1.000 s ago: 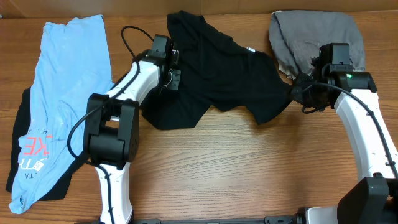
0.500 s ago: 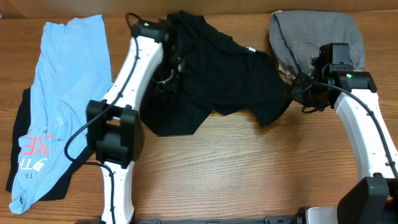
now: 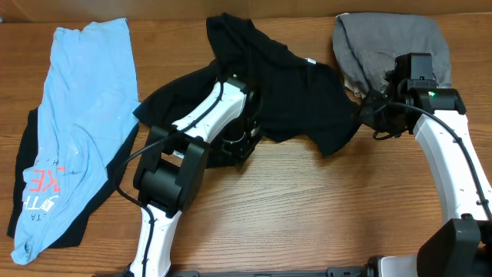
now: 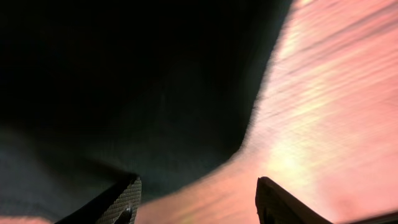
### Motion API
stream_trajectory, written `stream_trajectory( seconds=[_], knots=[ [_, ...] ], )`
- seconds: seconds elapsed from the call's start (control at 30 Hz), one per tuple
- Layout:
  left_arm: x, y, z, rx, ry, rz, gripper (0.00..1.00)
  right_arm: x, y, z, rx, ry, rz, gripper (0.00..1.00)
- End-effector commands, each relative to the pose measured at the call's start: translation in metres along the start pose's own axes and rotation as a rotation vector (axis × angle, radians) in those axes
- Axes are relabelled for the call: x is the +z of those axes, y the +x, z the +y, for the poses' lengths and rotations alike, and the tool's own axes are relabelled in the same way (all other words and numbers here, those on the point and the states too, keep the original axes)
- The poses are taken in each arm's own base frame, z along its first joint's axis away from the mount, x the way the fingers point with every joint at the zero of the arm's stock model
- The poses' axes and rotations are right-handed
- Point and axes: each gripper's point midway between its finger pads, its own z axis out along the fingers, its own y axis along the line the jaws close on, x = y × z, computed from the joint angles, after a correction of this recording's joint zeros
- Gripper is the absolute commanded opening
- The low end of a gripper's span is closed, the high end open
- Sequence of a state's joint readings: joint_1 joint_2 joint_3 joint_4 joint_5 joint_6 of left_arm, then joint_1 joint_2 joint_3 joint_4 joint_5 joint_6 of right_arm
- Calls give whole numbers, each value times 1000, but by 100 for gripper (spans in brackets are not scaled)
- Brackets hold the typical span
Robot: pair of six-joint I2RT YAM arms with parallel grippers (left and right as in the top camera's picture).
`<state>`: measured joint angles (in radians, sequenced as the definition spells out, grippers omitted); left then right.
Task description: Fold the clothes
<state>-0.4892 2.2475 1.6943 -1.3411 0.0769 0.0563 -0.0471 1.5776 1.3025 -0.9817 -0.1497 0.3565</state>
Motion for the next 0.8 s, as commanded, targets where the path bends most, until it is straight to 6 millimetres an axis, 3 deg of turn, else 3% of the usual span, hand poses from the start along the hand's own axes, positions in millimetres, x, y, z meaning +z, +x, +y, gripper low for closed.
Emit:
stream_trajectory(
  seconds=[0.0,0.13,0.2,0.23,0.27,0.33,0.43,0.5,0.63,0.77],
  knots=[
    [14,1,14,7,-47,2,61,-3,-4,-2,-12,6,-16,4],
    [28,1,19,-5,-57,-4,60,-3,-3,-2,-13,7,-14,4],
    [36,4,19,-6,-57,5,53,-3,-3,-2,-13,7,-14,4],
    [38,7,19,-6,-57,13,35,-3,-3,-2,-12,7,-14,4],
    [40,8,20,-8,-57,18,4,-3,-3,-2,-12,7,-14,4],
    [37,9,23,-34,-63,19,4,-3,-4,-2,-13,6,-15,4],
    [4,4,34,-114,-63,-15,4,-12,-5,1,-16,-6,-30,4],
    [-33,1,42,-144,-57,-75,4,-25,-7,5,-21,-16,-55,4],
    [-121,2,60,-192,-69,-270,4,-56,-12,13,-33,-44,-120,4],
    [-218,17,77,-240,-89,-545,4,-80,-11,20,-34,-82,-168,4]
  ],
)
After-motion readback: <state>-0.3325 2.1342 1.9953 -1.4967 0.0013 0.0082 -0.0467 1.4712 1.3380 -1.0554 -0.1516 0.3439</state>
